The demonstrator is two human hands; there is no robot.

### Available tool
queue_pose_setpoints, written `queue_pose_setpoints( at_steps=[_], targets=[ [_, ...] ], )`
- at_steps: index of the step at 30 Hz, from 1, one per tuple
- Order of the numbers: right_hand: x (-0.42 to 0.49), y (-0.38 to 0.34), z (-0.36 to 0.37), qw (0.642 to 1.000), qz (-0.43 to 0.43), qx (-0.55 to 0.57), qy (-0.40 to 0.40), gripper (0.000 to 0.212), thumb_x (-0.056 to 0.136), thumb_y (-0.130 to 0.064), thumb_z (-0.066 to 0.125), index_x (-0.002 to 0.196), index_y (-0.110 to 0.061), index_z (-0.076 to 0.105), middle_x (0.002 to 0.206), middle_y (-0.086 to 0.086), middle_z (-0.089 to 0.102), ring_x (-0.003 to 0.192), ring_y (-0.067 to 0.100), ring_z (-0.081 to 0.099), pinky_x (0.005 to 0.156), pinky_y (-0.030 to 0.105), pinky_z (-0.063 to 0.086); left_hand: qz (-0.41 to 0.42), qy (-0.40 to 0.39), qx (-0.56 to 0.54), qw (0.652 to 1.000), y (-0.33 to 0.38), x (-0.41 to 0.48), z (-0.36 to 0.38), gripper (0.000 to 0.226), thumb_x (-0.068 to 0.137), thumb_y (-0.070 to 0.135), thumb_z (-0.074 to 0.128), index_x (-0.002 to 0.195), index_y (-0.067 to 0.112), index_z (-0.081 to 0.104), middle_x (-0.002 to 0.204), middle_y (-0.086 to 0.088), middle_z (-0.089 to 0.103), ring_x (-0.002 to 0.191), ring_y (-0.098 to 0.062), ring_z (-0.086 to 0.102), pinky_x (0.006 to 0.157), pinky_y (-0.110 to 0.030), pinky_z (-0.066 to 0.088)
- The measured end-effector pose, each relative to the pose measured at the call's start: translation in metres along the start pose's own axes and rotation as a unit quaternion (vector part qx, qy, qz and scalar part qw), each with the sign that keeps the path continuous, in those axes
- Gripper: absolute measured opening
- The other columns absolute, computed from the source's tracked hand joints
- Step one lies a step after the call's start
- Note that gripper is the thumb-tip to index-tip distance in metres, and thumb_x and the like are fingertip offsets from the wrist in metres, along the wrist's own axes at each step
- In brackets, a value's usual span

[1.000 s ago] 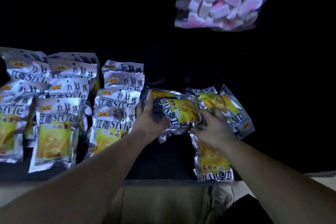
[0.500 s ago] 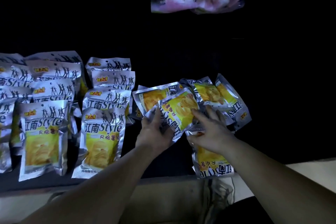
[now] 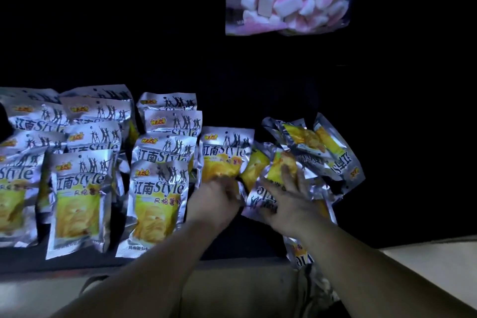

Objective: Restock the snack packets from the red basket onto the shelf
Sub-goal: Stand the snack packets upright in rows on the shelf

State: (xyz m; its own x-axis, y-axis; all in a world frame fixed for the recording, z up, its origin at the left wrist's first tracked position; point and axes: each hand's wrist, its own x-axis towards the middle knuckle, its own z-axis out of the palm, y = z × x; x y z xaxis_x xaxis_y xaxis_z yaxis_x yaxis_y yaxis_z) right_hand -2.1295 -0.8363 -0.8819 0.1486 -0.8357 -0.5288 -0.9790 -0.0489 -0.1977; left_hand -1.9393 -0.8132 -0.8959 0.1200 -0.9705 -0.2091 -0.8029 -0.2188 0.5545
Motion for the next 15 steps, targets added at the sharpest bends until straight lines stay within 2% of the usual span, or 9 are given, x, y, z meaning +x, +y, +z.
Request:
queue_pose_setpoints(
  at_steps=[2, 4, 7, 9, 11, 13, 15],
  targets=[
    [0.008, 0.005, 0.002, 0.999, 0.01, -0.026, 0.02, 0.077, 0.096, -0.05, 0.063, 0.156, -0.054, 0.016, 0.165, -0.01, -0.033, 0.147, 0.027, -0.04, 0.116, 0.072, 0.016, 0.02, 0.032, 0.019, 0.999, -0.012, 0.017, -0.011, 0.042, 0.092, 0.023, 0.059, 0.134, 0.026, 0.06, 0.134, -0.007, 0.055, 0.121, -0.03, 0.057, 0.091, -0.042, 0.057],
    [0.017, 0.015, 0.003, 0.997, 0.023, -0.05, 0.046, 0.077, 0.093, -0.032, 0.072, 0.153, -0.051, 0.027, 0.167, -0.011, -0.029, 0.149, 0.028, -0.037, 0.116, 0.073, 0.014, 0.009, -0.024, 0.046, 0.999, -0.02, 0.032, -0.009, 0.058, 0.092, 0.028, 0.06, 0.149, 0.03, 0.046, 0.147, -0.008, 0.042, 0.137, -0.034, 0.043, 0.105, -0.049, 0.051],
    [0.026, 0.032, 0.003, 0.994, 0.024, -0.07, 0.075, 0.077, 0.087, -0.017, 0.077, 0.143, -0.053, 0.039, 0.169, -0.014, -0.019, 0.155, 0.029, -0.02, 0.118, 0.069, 0.013, -0.017, -0.127, 0.052, 0.99, -0.022, 0.035, 0.01, 0.068, 0.093, 0.039, 0.06, 0.154, 0.037, 0.03, 0.15, -0.008, 0.035, 0.138, -0.037, 0.042, 0.108, -0.05, 0.049],
    [0.026, 0.038, 0.0, 0.99, 0.018, -0.096, 0.099, 0.07, 0.084, -0.017, 0.078, 0.135, -0.051, 0.045, 0.17, -0.012, -0.012, 0.156, 0.03, -0.009, 0.119, 0.067, 0.013, -0.013, -0.124, 0.087, 0.988, -0.018, 0.026, 0.026, 0.071, 0.097, 0.045, 0.055, 0.158, 0.038, 0.02, 0.158, -0.011, 0.027, 0.141, -0.038, 0.036, 0.108, -0.048, 0.048],
    [0.018, 0.036, -0.006, 0.983, 0.007, -0.139, 0.122, 0.065, 0.083, -0.022, 0.077, 0.134, -0.048, 0.048, 0.169, -0.003, 0.005, 0.152, 0.029, 0.006, 0.119, 0.059, 0.023, -0.007, -0.11, 0.116, 0.987, -0.01, 0.015, 0.036, 0.073, 0.098, 0.052, 0.05, 0.16, 0.038, 0.014, 0.161, -0.013, 0.022, 0.141, -0.038, 0.033, 0.104, -0.048, 0.047],
    [0.006, 0.027, -0.014, 0.977, -0.023, -0.168, 0.129, 0.062, 0.083, -0.03, 0.074, 0.139, -0.041, 0.048, 0.158, 0.001, 0.026, 0.145, 0.028, 0.021, 0.114, 0.049, 0.035, 0.002, -0.111, 0.111, 0.988, -0.003, 0.006, 0.043, 0.074, 0.097, 0.056, 0.049, 0.159, 0.036, 0.014, 0.154, -0.013, 0.029, 0.135, -0.036, 0.036, 0.1, -0.046, 0.049],
    [-0.004, 0.011, -0.021, 0.975, -0.078, -0.16, 0.134, 0.057, 0.085, -0.036, 0.067, 0.139, -0.033, 0.049, 0.141, 0.0, 0.038, 0.136, 0.025, 0.033, 0.106, 0.041, 0.041, 0.001, -0.113, 0.097, 0.989, 0.004, -0.001, 0.05, 0.075, 0.094, 0.058, 0.051, 0.158, 0.036, 0.02, 0.146, -0.015, 0.037, 0.13, -0.037, 0.041, 0.1, -0.045, 0.048]
  ],
)
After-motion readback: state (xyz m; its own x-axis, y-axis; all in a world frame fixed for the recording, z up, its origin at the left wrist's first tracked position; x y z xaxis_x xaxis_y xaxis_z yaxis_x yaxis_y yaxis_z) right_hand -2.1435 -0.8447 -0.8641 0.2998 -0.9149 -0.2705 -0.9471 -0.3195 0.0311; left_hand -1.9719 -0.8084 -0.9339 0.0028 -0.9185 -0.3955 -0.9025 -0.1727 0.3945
